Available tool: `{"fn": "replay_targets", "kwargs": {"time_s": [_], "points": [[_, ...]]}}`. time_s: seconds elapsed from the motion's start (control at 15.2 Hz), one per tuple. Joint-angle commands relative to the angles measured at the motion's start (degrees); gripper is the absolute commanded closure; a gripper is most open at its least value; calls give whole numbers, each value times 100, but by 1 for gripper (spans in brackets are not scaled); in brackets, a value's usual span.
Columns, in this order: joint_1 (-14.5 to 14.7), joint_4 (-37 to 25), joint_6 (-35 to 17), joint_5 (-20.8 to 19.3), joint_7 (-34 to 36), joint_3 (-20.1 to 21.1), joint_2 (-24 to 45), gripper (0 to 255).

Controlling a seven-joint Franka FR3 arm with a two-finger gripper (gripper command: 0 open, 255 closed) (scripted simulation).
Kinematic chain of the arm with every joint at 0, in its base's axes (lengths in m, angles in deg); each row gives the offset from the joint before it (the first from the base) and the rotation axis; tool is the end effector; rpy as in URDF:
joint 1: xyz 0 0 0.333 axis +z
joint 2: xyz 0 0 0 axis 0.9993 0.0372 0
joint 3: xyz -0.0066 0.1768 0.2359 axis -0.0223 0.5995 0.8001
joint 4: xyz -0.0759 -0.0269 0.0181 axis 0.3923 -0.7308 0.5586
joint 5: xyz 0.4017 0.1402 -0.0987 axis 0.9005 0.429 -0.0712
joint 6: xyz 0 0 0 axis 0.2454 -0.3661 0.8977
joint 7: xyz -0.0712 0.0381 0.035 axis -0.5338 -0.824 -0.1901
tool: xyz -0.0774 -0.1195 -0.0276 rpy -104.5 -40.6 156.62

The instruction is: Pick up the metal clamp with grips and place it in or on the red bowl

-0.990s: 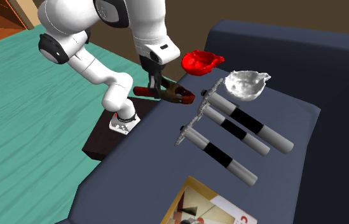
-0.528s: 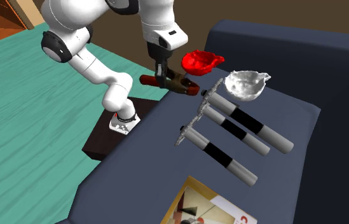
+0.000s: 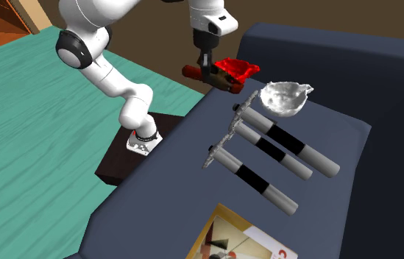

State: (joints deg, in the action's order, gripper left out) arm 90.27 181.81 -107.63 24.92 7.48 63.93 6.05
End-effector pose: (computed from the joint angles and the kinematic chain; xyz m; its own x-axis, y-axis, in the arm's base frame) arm 0.3907 -0.0412 0.7000 0.9926 0.1208 0.0149 0.1200 -0.9917 0.0471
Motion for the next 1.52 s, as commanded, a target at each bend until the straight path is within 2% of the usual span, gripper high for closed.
{"fn": "replay_targets", "kwargs": {"time_s": [0.0,0.59,1.12,1.45], "points": [[65,-44,-25,130,321,241,91,255],[334,-882,-73,484,1545,1160,1021,255],[635,-2169,34,444,2635,1934,2241,255],[632,-1460,-422,506,2601,1895,1979,255]]}}
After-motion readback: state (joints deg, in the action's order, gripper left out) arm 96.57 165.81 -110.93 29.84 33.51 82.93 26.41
